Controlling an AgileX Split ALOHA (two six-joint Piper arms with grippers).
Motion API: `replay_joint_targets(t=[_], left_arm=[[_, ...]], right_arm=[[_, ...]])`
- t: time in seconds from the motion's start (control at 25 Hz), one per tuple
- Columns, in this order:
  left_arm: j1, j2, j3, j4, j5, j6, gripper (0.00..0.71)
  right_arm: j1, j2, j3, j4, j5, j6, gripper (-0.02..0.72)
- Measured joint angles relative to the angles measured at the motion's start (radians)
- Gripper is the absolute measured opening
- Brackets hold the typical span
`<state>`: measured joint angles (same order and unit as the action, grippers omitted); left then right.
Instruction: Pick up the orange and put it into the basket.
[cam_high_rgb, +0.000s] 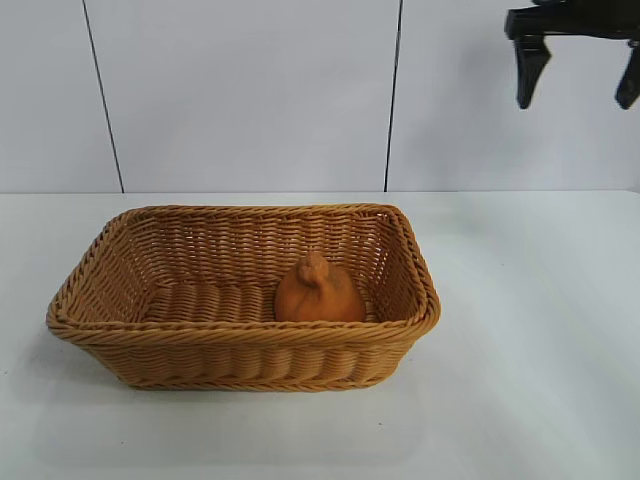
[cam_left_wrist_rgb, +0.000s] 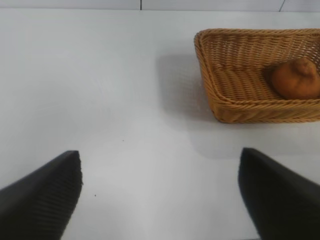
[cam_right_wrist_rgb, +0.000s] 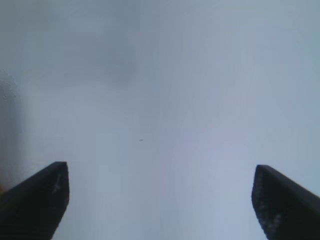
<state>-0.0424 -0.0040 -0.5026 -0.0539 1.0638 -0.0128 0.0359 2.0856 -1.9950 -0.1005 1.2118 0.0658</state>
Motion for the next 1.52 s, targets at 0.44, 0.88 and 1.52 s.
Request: replay_joint_targets(t=[0.44,0.88,1.52], left_arm=[[0.000,0.000,0.000,0.000,0.000,0.000,0.610],[0.000,0.000,0.000,0.001,0.000,0.000,0.610],[0.000,0.000,0.000,0.002,0.002,0.000,0.610]], right_arm=[[-0.049,-0.199,0.332,0.018,-0.002,-0.031,0.683],[-0.049,-0.732,0.899,0.043,0.008,-0.031,0.683],[-0.049,-1.573,1.501,0.059,-0.188,-0.059,0.683]])
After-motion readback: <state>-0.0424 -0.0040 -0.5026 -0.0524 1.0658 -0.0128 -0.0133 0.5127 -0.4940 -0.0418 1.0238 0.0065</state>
